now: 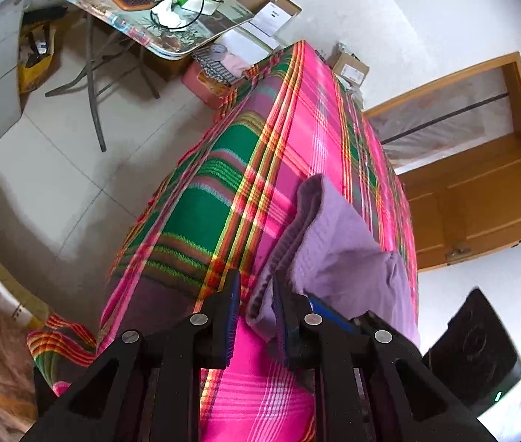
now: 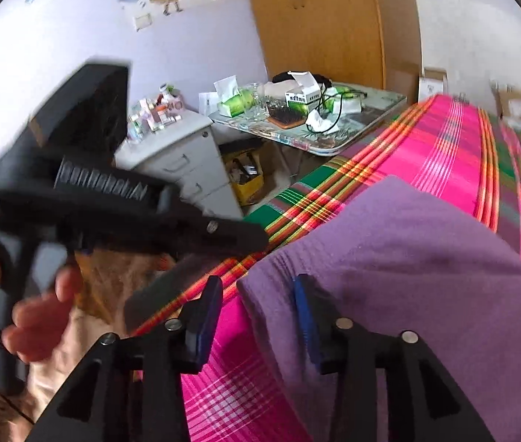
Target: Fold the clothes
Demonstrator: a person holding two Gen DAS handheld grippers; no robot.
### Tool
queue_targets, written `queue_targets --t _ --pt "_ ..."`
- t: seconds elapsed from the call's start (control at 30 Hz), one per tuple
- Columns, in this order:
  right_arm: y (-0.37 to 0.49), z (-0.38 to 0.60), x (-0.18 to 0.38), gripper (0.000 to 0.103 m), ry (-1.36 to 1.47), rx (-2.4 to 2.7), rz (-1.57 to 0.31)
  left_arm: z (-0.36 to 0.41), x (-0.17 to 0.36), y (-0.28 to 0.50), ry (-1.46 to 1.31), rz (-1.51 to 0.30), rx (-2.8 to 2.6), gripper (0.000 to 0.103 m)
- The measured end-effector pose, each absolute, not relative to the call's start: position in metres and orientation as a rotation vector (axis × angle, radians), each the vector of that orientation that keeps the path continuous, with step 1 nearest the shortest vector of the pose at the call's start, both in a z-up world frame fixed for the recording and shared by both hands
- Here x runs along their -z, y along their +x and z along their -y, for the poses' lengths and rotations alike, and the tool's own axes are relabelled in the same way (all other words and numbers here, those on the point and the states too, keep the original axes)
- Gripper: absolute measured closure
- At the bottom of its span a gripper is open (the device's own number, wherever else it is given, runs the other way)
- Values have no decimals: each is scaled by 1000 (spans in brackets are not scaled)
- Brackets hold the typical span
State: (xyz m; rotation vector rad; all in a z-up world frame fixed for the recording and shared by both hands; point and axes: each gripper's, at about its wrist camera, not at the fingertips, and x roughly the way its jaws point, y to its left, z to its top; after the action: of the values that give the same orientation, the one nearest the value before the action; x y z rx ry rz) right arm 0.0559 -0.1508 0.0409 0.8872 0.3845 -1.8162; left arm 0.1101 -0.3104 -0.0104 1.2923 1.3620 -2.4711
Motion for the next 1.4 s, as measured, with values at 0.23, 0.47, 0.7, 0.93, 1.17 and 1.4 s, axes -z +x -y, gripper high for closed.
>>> queue_targets --t 0.23,0.47,0.7,0.93,1.17,1.4 --pt "93 162 -32 67 700 1952 -723 313 5 94 1335 -1284 2499 74" --pt "86 153 -37 82 706 1958 -687 318 4 68 1370 -1349 2529 70" --pt "87 137 -48 87 645 1969 -630 308 0 34 1474 -1342 2617 62" --pt "91 121 -58 87 589 1959 -589 299 8 14 1607 -1319 2564 56" --pt "96 120 -59 87 579 1949 -571 298 15 -10 1665 -1449 2525 56" --pt "83 124 -57 87 606 1959 -549 303 19 -9 1605 -1538 2526 87"
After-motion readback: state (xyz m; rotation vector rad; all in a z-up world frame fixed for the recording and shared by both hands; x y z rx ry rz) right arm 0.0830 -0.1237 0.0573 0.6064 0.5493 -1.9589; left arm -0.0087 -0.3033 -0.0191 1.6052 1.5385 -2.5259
